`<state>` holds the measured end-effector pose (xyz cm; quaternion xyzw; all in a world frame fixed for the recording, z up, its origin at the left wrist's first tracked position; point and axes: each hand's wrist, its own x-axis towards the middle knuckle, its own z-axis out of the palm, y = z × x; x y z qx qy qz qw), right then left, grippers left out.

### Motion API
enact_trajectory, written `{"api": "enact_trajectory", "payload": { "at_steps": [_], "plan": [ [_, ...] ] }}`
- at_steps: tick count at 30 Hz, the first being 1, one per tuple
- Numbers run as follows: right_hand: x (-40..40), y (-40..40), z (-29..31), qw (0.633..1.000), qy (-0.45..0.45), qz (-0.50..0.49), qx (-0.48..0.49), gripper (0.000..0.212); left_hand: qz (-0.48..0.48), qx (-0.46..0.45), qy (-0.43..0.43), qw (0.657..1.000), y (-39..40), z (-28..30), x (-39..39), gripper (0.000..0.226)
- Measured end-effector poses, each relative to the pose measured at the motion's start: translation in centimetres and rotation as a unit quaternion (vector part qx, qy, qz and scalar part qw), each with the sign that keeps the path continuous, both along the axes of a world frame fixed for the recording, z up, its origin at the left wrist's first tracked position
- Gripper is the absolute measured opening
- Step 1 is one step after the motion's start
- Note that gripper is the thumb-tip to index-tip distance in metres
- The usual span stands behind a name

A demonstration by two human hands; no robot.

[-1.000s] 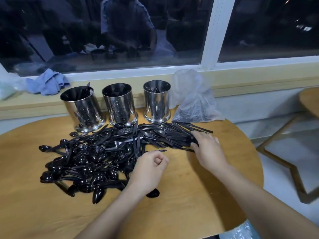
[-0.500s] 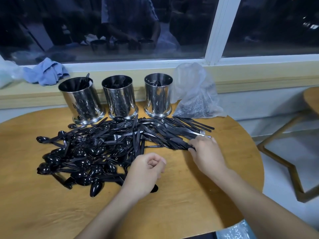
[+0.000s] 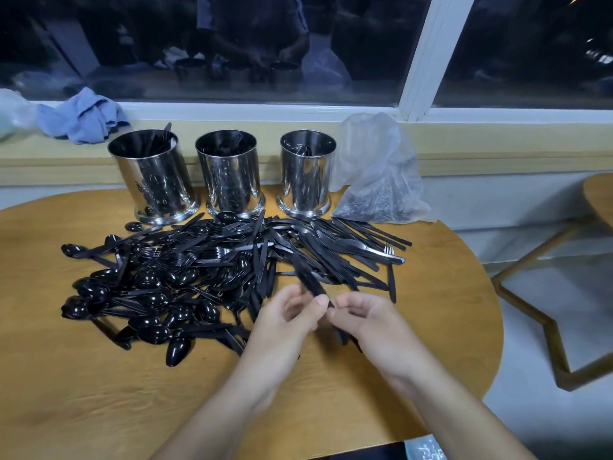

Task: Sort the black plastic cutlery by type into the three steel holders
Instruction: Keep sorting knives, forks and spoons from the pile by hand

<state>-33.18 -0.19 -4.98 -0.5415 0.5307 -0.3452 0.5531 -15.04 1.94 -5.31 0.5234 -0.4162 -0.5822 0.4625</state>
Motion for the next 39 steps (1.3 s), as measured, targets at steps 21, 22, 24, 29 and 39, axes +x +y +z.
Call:
{"api": "enact_trajectory", "payload": {
  "at_steps": [21,22,24,29,39],
  "plan": [
    [-3.2,-6.5,-3.5,0.774,0.589,-0.072,-0.219,0.028,0.110,0.055,0.147,0.982,0.4,-1.8,2.3,0.037],
    [-3.0,-6.4,-3.5,0.774,0.587,-0.073,-0.225,0.022,0.108,0.054,0.144,0.982,0.5,-1.9,2.4,0.036],
    [-2.9,-6.1,-3.5,0.786,0.571,-0.077,-0.224,0.015,0.102,0.053,0.136,0.984,0.5,-2.1,2.4,0.031],
    [-3.0,-5.8,-3.6,0.865,0.464,-0.089,-0.171,0.030,0.085,0.048,0.118,0.988,0.5,-2.2,2.1,0.025],
    [-1.4,-2.0,-0.8,0.990,0.122,-0.045,-0.055,0.032,0.067,0.028,0.109,0.991,0.3,-1.9,1.4,0.018]
  ]
}}
